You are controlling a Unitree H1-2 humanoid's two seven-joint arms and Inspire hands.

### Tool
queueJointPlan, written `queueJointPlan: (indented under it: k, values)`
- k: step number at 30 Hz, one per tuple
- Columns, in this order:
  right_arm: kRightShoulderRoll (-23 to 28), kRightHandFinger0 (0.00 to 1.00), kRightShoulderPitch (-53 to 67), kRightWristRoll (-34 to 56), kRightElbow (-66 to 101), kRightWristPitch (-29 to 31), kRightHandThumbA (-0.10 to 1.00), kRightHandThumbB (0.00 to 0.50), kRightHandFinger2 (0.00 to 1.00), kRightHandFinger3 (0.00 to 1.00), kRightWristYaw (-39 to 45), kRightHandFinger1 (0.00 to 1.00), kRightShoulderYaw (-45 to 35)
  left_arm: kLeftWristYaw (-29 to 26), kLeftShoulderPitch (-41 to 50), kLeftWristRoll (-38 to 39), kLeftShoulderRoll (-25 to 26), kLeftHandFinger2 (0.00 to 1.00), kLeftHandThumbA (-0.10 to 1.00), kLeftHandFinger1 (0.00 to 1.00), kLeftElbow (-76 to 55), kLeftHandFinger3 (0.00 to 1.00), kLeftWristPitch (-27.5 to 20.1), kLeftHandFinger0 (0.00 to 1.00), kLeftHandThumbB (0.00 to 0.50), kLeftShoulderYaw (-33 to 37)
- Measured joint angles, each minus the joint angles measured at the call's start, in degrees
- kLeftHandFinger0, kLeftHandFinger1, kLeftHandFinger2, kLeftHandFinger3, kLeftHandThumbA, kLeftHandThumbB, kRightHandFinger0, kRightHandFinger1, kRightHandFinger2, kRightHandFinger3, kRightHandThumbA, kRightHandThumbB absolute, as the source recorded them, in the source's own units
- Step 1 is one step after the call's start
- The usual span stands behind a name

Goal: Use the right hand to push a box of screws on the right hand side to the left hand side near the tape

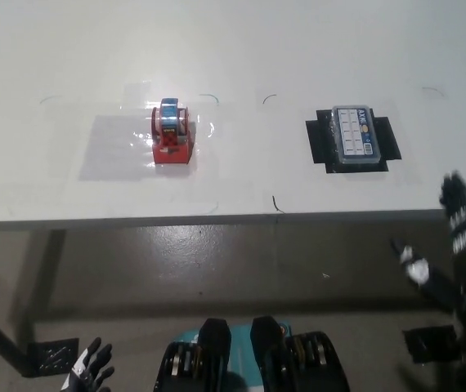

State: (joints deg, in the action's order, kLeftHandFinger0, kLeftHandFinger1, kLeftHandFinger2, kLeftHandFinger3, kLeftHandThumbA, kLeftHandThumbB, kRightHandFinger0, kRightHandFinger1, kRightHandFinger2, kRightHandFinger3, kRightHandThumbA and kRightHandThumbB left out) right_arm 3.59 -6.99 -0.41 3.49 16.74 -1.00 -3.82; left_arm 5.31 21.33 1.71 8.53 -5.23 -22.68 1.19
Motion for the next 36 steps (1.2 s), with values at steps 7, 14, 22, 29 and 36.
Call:
queueJointPlan:
  k: [7, 14, 22, 29, 36]
  values:
    - [1.07, 1.0, -12.19, 0.01, -12.31, -3.24, 0.71, 0.053, 1.0, 1.0, -1.44, 1.0, -2.85, 0.7, 0.06, 0.88, -0.03, 1.0, 0.78, 1.0, -2.66, 1.0, 0.87, 1.0, 0.221, 0.22]
    - [1.67, 1.0, -24.24, 0.03, -33.16, -3.3, 0.67, 0.053, 1.0, 1.0, -3.16, 1.0, -3.91, 1.03, 0.09, 1.51, -0.02, 1.0, 0.77, 1.0, -2.89, 1.0, 1.23, 1.0, 0.217, 0.45]
    - [3.15, 1.0, -35.47, 0.1, -55.93, -1.5, 0.74, 0.053, 1.0, 1.0, -4.26, 1.0, -4.1, 1.34, 0.94, 2.27, -0.01, 1.0, 0.77, 1.0, -3.24, 1.0, 1.37, 1.0, 0.238, 0.53]
    - [3.79, 1.0, -44.38, 0.24, -72.24, 1.87, 0.78, 0.024, 1.0, 1.0, -5.74, 1.0, -4.28, 1.69, 1.1, 2.71, -0.01, 1.0, 0.76, 1.0, -3.57, 1.0, 1.39, 1.0, 0.235, 0.73]
    - [3.95, 1.0, -47.93, 0.32, -78.64, 3.76, 0.79, 0.006, 1.0, 1.0, -6.89, 1.0, -4.27, 1.96, 1.14, 3.21, 0.01, 1.0, 0.76, 1.0, -3.93, 1.0, 1.42, 1.0, 0.238, 0.98]
